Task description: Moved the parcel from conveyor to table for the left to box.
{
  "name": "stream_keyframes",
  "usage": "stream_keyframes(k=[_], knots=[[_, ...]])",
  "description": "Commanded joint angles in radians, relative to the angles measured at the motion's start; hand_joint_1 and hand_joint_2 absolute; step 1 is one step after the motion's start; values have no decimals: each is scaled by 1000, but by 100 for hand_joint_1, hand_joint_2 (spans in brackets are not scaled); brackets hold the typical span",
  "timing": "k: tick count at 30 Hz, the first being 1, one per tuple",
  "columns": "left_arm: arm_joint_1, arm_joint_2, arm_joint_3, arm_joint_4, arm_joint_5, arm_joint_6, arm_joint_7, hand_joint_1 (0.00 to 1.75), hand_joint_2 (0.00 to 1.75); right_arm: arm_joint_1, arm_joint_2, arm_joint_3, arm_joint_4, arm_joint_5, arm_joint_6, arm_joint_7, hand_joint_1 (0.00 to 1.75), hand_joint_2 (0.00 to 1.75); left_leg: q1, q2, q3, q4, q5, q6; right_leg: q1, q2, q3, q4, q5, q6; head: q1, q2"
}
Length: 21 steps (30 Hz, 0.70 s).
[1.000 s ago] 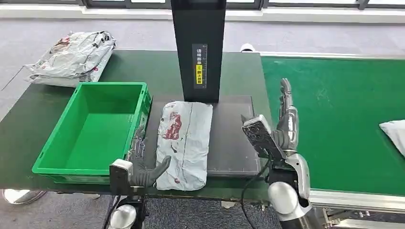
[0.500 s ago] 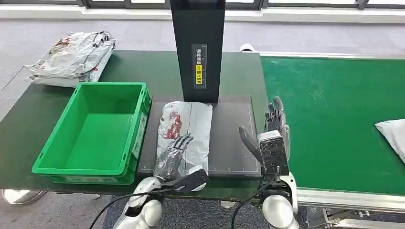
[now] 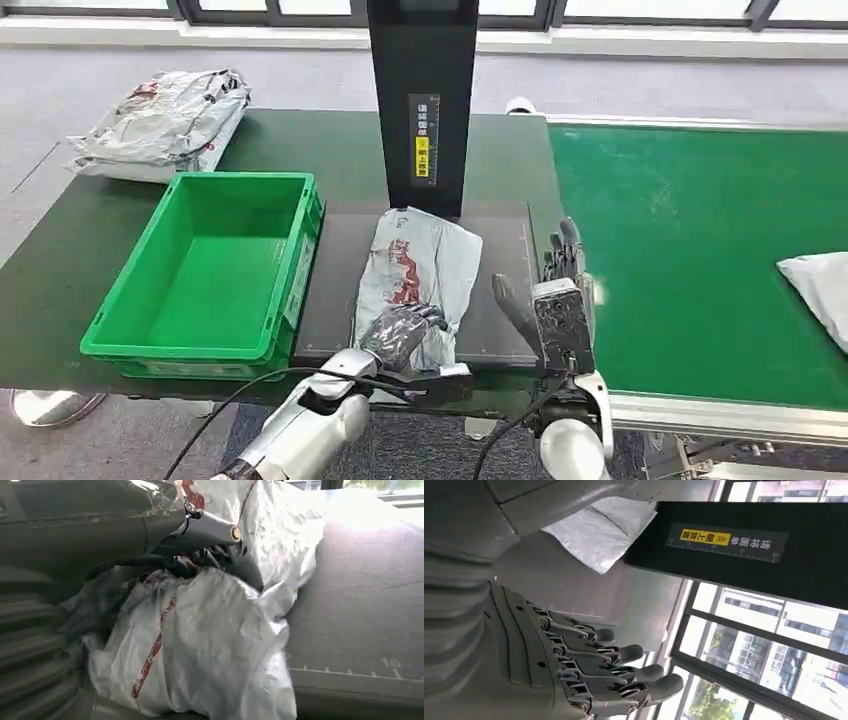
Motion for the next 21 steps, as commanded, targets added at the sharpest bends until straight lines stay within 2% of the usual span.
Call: stream_keyframes(k=[1,4,7,9,10,12,13,14,16,17,18,19,20,21], knots=[[-68,50,-65,207,2,2,6,175,175,58,-5,-55,-5,-17,28,-36,0,175,1,1,-5,0,5,-1,1,-3,-4,-1,4,0,0,0],[-75,56,-58,192,13,19,0,175,175,56,-2,-57,-3,-17,27,-42,0,175,2,5,-13,-4,11,-1,2,-3,-11,-6,12,-1,0,0],[-79,55,-58,183,14,20,0,175,175,54,-2,-58,-6,-17,28,-42,0,175,2,5,-9,-4,12,-1,2,-4,-7,-5,12,-2,0,0],[-71,53,-32,138,77,-3,-58,175,175,57,-2,-60,-14,-14,30,-37,0,175,2,4,-11,-2,12,0,2,-4,-8,-3,12,-1,0,0],[-69,50,-21,124,103,-20,-79,175,175,56,-3,-60,-15,-13,31,-35,0,175,1,1,-7,2,8,-1,1,-4,-4,1,7,-1,0,0],[-47,54,36,18,274,-146,-185,175,175,60,-10,-57,-17,-13,32,-25,0,175,1,4,-12,0,11,-1,1,-4,-10,-2,12,-1,0,0],[-33,68,37,-51,345,-200,-202,175,175,60,-12,-55,-15,-13,30,-23,0,175,1,1,-4,3,6,-1,1,-5,-2,2,5,-1,0,0],[-19,81,59,-142,507,-321,-264,175,175,54,-10,-55,-13,-15,32,-16,0,175,1,3,-7,2,8,-1,1,-3,-6,1,8,-1,0,0],[-9,110,53,-243,610,-392,-234,175,175,43,-6,-54,-10,-14,35,-8,0,175,2,7,-9,0,8,-2,2,-1,-9,-1,10,-2,0,0],[-3,119,75,-288,744,-464,-260,175,175,43,-4,-54,-14,-13,34,-5,0,175,2,8,-6,-2,8,-2,2,-1,-5,-3,10,-2,0,0],[-2,126,77,-311,781,-480,-262,175,175,44,-5,-53,-16,-12,33,-4,0,175,1,4,6,0,12,-2,1,-1,8,-1,12,-1,0,0],[-1,126,111,-356,919,-551,-286,175,175,52,-10,-52,-20,-11,28,-4,0,175,1,7,1,-1,12,-2,2,-1,1,-1,13,-2,0,0],[-2,124,139,-390,1015,-583,-289,175,175,60,-16,-51,-23,-11,24,-4,0,175,1,5,17,1,10,-4,1,1,8,1,11,-1,0,0],[-4,121,159,-419,1070,-597,-284,175,175,68,-19,-52,-27,-10,21,-4,0,175,1,6,14,0,11,-4,2,2,5,1,12,-3,0,0]])
